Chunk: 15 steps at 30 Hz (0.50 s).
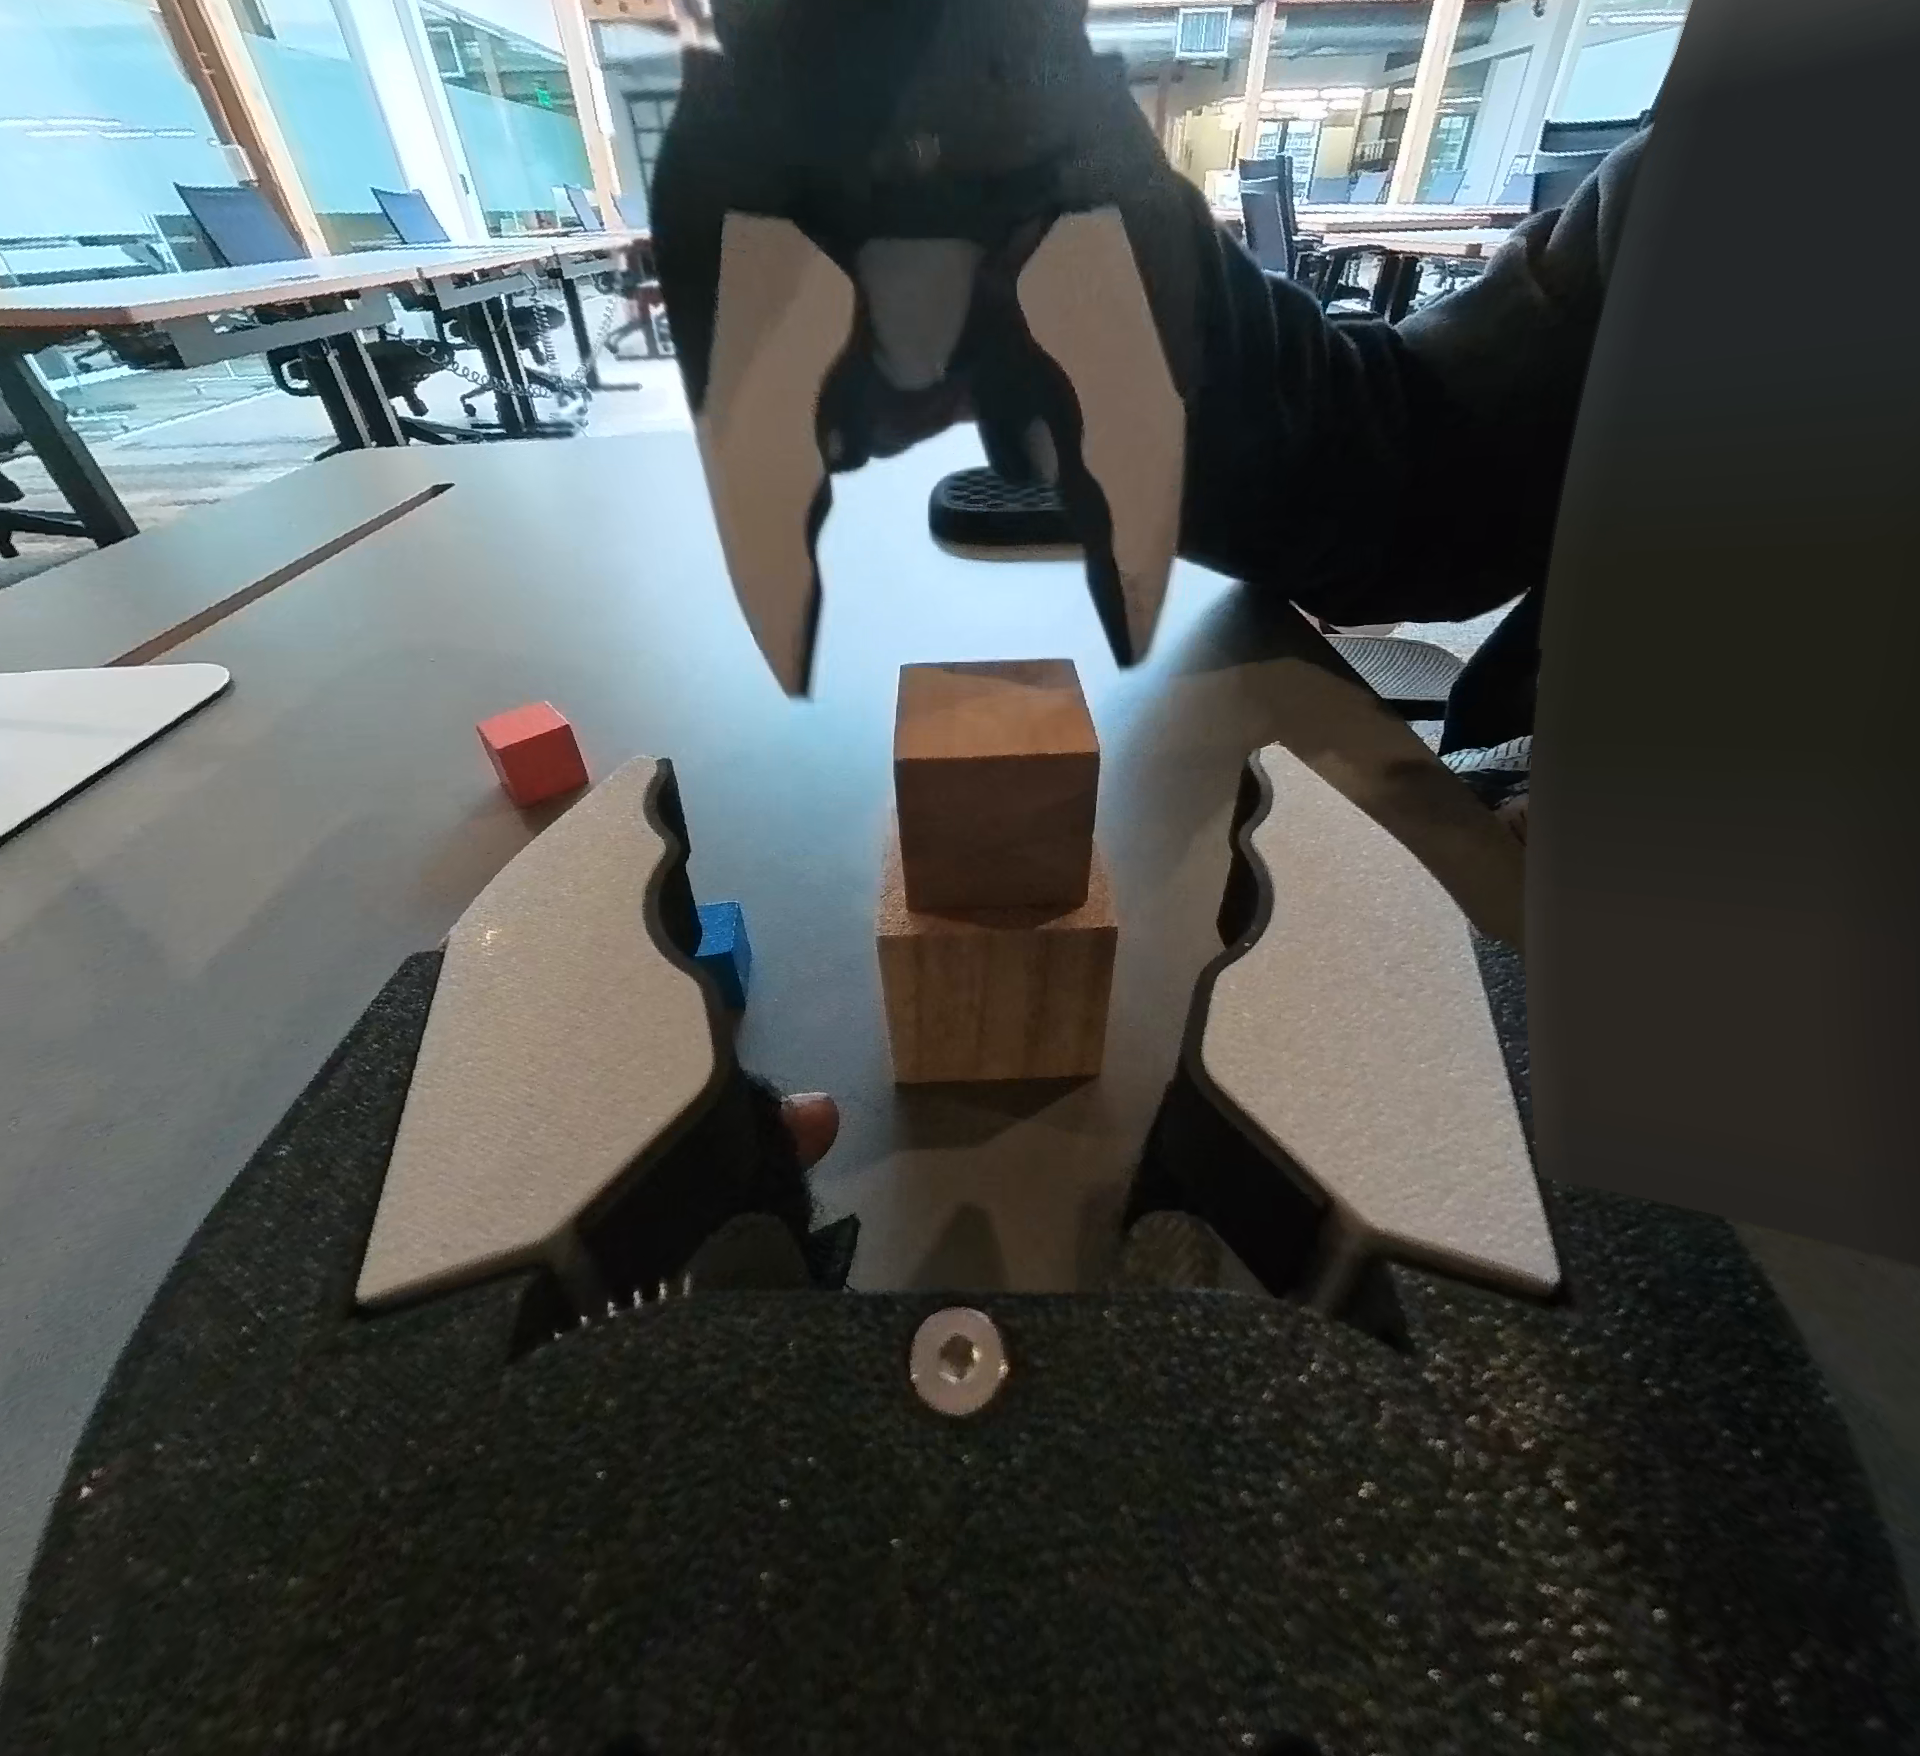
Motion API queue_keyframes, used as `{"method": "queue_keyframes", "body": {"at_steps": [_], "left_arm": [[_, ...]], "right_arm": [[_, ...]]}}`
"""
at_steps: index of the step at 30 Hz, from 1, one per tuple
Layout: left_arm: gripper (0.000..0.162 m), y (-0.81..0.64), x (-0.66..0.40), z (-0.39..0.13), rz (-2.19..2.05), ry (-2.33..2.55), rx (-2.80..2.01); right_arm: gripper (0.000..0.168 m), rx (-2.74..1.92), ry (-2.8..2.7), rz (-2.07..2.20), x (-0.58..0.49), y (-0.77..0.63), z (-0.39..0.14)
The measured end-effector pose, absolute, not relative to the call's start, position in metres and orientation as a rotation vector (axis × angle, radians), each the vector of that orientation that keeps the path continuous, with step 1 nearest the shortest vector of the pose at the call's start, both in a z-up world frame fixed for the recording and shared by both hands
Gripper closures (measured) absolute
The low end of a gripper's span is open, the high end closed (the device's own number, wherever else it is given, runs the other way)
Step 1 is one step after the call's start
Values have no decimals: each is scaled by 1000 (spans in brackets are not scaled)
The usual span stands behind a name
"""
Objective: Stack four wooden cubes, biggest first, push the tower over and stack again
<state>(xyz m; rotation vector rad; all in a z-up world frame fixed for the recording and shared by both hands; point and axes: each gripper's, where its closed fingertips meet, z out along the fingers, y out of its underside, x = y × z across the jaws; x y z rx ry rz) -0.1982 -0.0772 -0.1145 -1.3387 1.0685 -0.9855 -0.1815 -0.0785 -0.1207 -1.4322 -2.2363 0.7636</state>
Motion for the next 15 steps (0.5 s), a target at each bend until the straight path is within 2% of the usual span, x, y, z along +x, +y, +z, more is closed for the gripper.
{"method": "queue_keyframes", "body": {"at_steps": [7,15], "left_arm": [[63,-77,-198,-114,-986,1067,-1340],[63,-77,-199,-114,-987,1064,-1335]], "right_arm": [[100,-1645,-1907,616,-137,8,-93],[108,-2048,-1606,530,-98,88,-142]]}}
